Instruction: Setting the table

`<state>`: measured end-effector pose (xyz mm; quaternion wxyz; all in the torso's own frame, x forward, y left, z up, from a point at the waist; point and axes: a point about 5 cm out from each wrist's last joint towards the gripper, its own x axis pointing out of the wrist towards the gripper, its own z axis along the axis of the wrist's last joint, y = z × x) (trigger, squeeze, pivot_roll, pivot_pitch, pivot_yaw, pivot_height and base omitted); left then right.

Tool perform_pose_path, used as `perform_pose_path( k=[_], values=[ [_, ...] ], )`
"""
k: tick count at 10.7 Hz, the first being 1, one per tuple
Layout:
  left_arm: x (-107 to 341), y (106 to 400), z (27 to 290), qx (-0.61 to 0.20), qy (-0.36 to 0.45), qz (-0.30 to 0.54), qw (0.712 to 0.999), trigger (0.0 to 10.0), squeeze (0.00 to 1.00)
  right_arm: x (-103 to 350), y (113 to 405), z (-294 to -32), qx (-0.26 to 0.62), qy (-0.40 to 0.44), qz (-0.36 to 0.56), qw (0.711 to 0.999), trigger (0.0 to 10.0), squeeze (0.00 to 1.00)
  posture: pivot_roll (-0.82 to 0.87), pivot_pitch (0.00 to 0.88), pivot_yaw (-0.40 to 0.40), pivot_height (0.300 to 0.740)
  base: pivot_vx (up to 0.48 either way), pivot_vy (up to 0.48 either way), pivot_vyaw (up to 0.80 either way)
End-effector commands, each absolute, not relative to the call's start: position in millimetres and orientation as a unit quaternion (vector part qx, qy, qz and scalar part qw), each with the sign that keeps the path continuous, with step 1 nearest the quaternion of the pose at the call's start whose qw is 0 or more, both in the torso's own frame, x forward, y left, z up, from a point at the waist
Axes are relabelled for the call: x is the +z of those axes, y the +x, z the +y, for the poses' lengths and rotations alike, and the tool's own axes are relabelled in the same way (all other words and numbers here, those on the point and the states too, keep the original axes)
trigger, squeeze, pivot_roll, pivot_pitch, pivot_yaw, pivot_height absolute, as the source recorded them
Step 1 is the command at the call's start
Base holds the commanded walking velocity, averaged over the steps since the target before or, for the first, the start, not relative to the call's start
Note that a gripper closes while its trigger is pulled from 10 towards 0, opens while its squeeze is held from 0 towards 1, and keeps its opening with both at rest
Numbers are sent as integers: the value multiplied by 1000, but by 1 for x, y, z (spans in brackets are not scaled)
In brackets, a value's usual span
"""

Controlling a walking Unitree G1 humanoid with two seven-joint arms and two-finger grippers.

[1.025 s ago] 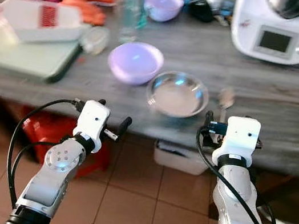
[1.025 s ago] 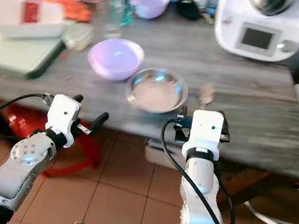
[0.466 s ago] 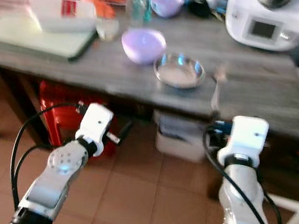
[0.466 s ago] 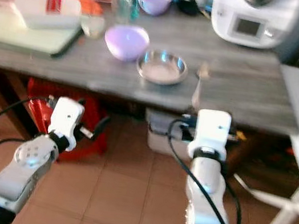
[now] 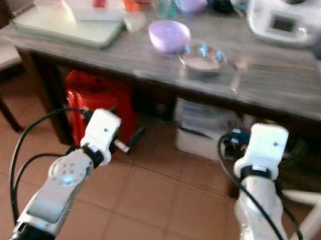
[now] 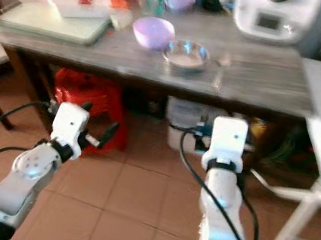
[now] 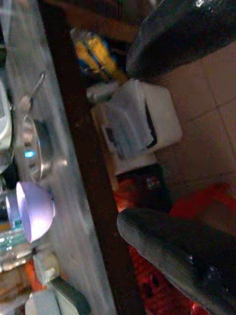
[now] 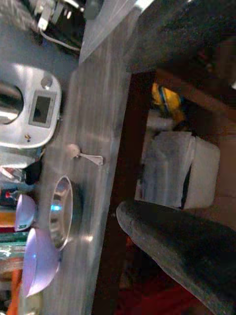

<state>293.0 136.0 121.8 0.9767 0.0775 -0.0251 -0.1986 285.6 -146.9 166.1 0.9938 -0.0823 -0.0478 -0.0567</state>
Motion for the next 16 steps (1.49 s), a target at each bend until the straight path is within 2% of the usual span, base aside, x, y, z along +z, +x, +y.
perform_pose_path(
  k=[1, 16],
  values=[
    [125, 294, 138, -201, 79, -31, 976, 10000, 0, 173, 285, -144, -52, -84, -61, 993, 10000, 0, -31, 134, 35, 740, 0, 0, 0],
    [126, 296, 133, -207, 73, -34, 975, 10000, 0, 179, 288, -144, -52, -79, -69, 993, 10000, 0, -36, 138, 42, 740, 0, -417, 0]
  ],
)
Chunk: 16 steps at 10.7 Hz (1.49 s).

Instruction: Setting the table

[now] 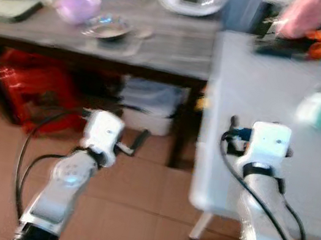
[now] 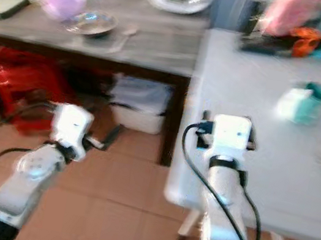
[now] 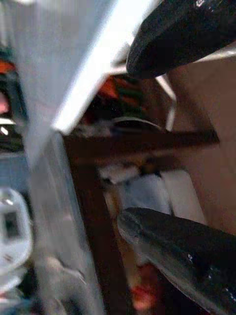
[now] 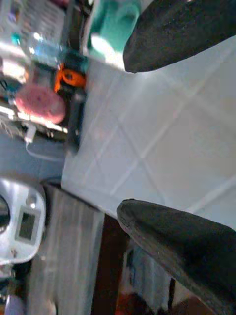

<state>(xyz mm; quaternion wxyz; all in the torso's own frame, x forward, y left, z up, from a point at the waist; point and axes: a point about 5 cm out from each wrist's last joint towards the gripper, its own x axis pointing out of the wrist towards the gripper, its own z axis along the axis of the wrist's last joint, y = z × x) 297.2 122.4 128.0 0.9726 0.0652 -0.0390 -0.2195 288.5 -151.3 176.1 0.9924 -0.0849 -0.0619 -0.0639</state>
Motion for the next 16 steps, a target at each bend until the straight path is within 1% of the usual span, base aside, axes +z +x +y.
perform_pose_path(
  k=[1, 4, 7, 10, 11, 13, 15, 16],
  values=[
    [126, 296, 133, -202, 74, -37, 976, 10000, 0, 179, 288, -144, -53, -79, -70, 993, 10000, 0, -37, 130, 42, 740, 0, -420, 0],
    [134, 303, 144, -150, 85, -59, 983, 10000, 0, 181, 276, -141, -48, -54, -91, 993, 10000, 0, -39, 133, 43, 740, 0, -379, 0],
    [130, 300, 144, -151, 83, -51, 984, 10000, 0, 176, 269, -138, -47, -48, -80, 995, 10000, 0, -39, 133, 43, 740, 0, -354, 0],
    [129, 300, 140, -157, 84, -49, 983, 10000, 0, 173, 276, -147, -57, -57, -63, 995, 10000, 0, -41, 142, 41, 740, 0, -345, 0],
    [128, 300, 140, -158, 84, -50, 983, 10000, 0, 168, 281, -151, -53, -61, -45, 996, 10000, 0, -41, 142, 41, 740, 0, 0, 0],
    [127, 299, 140, -157, 74, -46, 984, 10000, 0, 167, 284, -153, -50, -63, -42, 996, 10000, 0, -39, 145, 41, 740, 0, 0, 0],
    [126, 290, 134, -253, 37, -33, 966, 10000, 0, 169, 296, -157, -27, -63, -35, 997, 10000, 0, -40, 145, 35, 740, 0, 0, 0],
    [125, 287, 133, -278, 33, -27, 960, 10000, 0, 169, 301, -157, -12, -60, -30, 998, 10000, 0, -40, 145, 35, 740, 0, 0, 0]
  ],
)
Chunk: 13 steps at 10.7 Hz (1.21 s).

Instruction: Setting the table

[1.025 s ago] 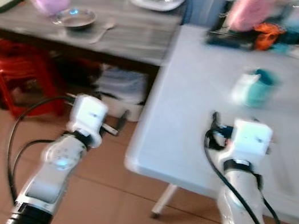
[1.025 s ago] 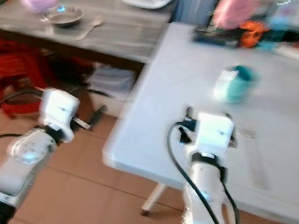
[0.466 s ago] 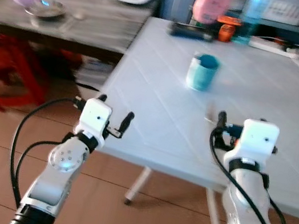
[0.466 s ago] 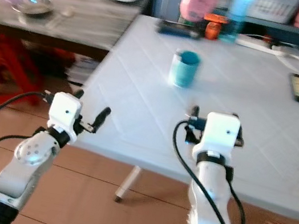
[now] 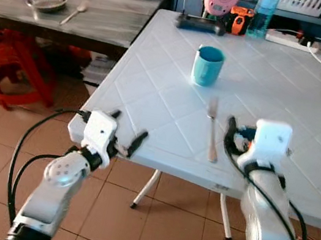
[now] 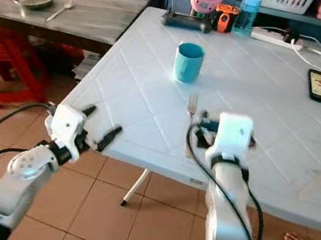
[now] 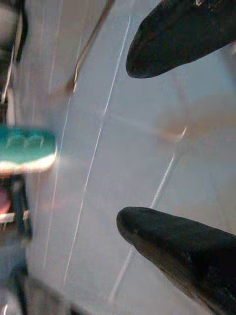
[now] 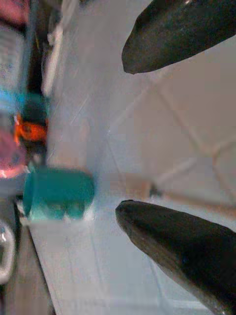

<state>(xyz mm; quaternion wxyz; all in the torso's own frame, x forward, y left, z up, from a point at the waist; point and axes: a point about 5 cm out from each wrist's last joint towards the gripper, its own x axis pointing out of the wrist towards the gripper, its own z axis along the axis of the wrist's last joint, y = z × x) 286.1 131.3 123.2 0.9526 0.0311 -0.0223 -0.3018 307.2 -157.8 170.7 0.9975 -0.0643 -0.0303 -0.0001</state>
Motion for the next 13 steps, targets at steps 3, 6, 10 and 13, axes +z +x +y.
perform_pose_path(
  k=[3, 6, 10, 13],
  values=[
    [126, 269, 119, -404, 21, -19, 914, 10000, 0, 162, 322, -158, 41, -32, 1, 999, 10000, 0, -40, 152, 32, 740, 0, 0, 0],
    [127, 268, 115, -412, 20, -21, 911, 10000, 0, 155, 333, -154, 63, -37, 22, 997, 10000, 0, -43, 154, 22, 740, 0, 0, 0],
    [127, 266, 115, -410, 20, -21, 912, 10000, 0, 136, 332, -161, 57, -30, 55, 996, 10000, 0, -36, 168, 22, 740, 0, 0, 0],
    [132, 262, 114, -433, 29, -32, 900, 10000, 0, 134, 345, -167, 49, -4, 65, 997, 10000, 0, -22, 177, 32, 740, 0, 0, 0]
  ],
)
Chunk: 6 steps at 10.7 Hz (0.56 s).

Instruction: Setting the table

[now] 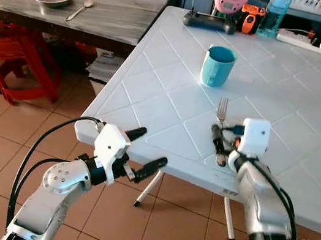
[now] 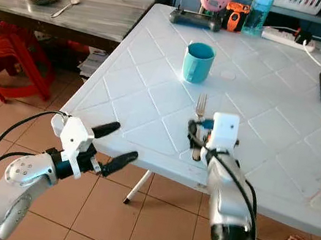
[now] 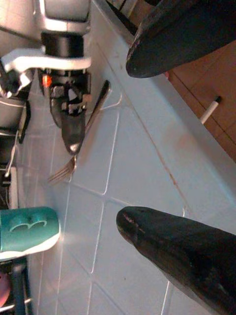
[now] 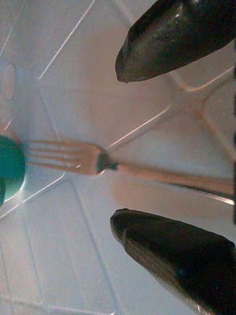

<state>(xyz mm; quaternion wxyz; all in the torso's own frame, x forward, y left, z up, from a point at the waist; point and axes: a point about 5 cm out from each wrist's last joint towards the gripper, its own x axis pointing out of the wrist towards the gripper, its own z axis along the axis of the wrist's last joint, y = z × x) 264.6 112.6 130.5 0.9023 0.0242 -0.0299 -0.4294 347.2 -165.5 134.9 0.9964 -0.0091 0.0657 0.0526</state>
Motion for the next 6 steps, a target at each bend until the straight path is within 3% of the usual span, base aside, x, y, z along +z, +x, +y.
perform_pose_path(
  k=[1, 4, 5, 6],
  values=[
    [133, 264, 116, -432, 33, -31, 901, 10000, 0, 135, 351, -164, 56, -5, 65, 996, 10000, 0, -18, 179, 37, 740, 0, 0, 0],
    [133, 260, 118, -438, 37, -26, 898, 10000, 0, 130, 358, -159, 75, 20, 83, 994, 9569, 0, -6, 180, 40, 740, 0, 0, 0],
    [132, 260, 119, -435, 38, -25, 899, 10000, 0, 125, 356, -154, 87, 20, 96, 991, 4000, 0, -6, 180, 40, 740, 0, 0, 0],
    [132, 260, 119, -434, 38, -24, 900, 10000, 0, 119, 352, -151, 102, 16, 105, 989, 706, 0, -4, 179, 38, 740, 0, 0, 0]
  ],
)
